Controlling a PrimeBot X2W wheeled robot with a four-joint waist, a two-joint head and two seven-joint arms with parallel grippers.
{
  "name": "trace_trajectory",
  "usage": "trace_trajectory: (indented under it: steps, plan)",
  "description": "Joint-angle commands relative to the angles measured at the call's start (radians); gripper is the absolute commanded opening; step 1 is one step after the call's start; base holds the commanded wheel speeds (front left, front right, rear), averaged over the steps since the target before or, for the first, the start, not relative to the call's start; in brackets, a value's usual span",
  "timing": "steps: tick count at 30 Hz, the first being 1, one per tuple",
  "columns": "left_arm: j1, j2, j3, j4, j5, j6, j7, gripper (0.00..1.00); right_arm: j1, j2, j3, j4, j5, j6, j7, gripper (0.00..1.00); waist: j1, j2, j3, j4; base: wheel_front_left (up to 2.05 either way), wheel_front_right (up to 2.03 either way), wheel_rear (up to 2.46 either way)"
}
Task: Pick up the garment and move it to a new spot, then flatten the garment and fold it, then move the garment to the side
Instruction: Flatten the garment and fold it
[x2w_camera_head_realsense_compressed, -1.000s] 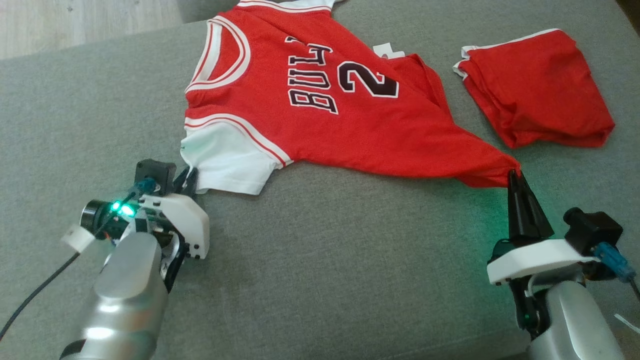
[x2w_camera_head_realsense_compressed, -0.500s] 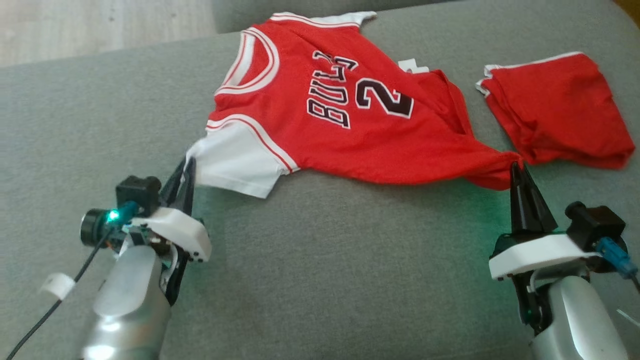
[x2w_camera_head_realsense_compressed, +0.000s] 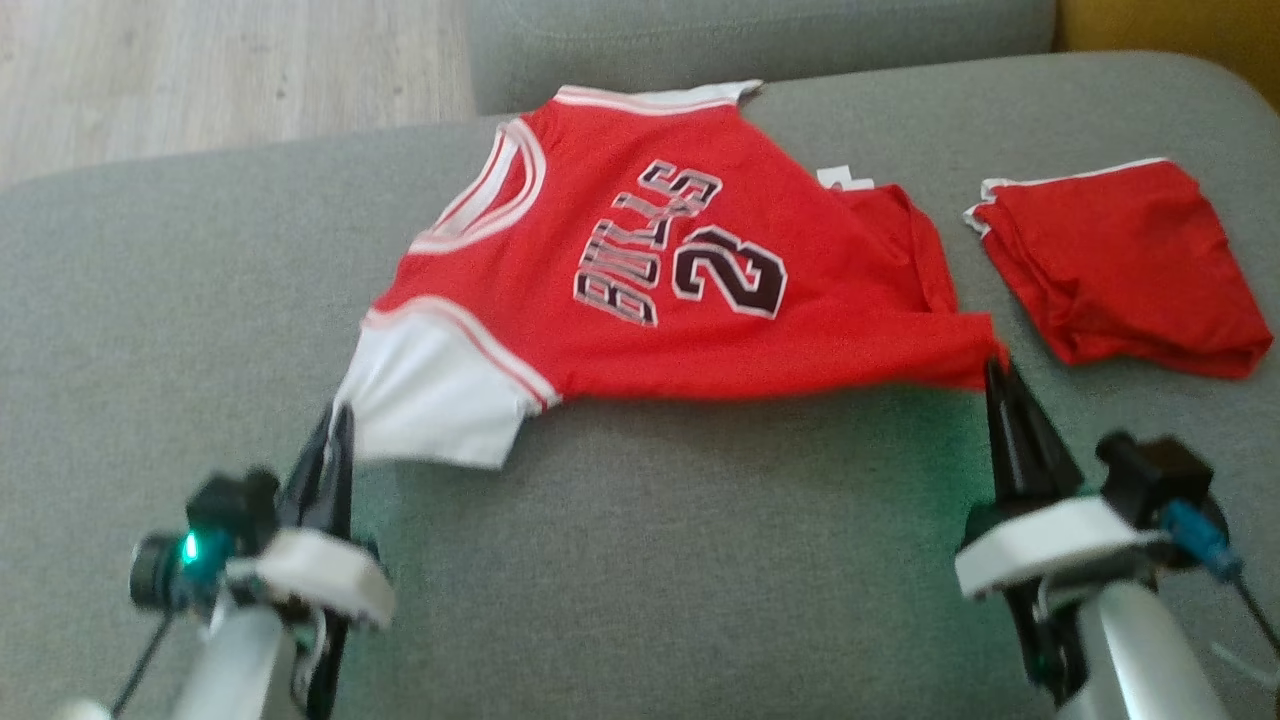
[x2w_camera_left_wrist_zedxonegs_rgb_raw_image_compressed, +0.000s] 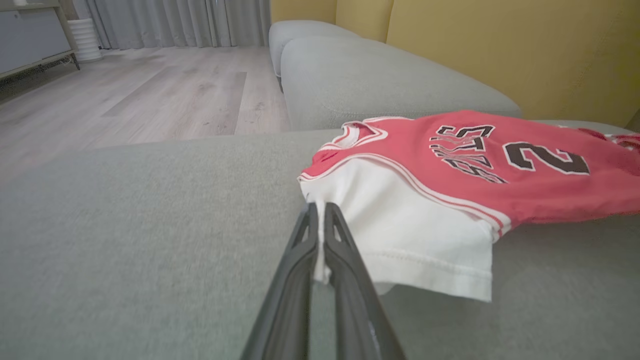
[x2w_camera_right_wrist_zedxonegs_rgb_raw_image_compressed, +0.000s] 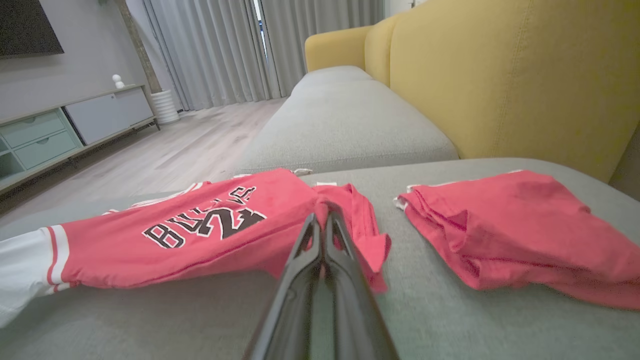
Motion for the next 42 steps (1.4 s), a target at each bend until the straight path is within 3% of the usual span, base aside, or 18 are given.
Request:
trace_trajectory:
  steps: [1,12,27,35,39,42]
  plan:
    - [-0.002,0.036,0.031,-0.04,-0.001,0.01,-0.01,0.0,0.007,-0.004,0.024,-0.037,0.003,-0.001,0.003,0.0,0.0,0.0,-0.011,-0.001,0.0,0.0,0.0]
    - [0.237,0.033,0.001,-0.306,-0.003,0.066,0.056,0.0,0.123,-0.014,0.021,-0.12,0.011,-0.001,0.042,0.0,0.0,0.0,-0.055,0.018,0.0,0.0,0.0]
    - [0.33,0.021,0.011,-0.456,-0.036,0.098,0.037,0.0,0.146,-0.028,0.052,-0.19,0.016,-0.001,0.055,0.0,0.0,0.0,-0.036,0.01,0.0,0.0,0.0]
    - [0.085,0.026,0.073,-0.614,-0.133,0.054,0.062,0.0,-0.05,-0.097,0.039,-0.297,0.008,-0.001,0.11,0.0,0.0,0.0,0.065,0.011,0.0,0.0,0.0]
    - [-0.203,0.049,0.094,-0.646,-0.206,0.021,0.16,0.0,-0.28,-0.152,0.027,-0.33,0.02,-0.001,0.199,0.0,0.0,0.0,0.153,0.017,0.0,0.0,0.0]
    - [-0.478,0.089,0.11,-0.583,-0.233,0.011,0.25,0.0,-0.513,-0.193,0.051,-0.296,0.043,-0.001,0.29,0.0,0.0,0.0,0.241,0.006,0.0,0.0,0.0]
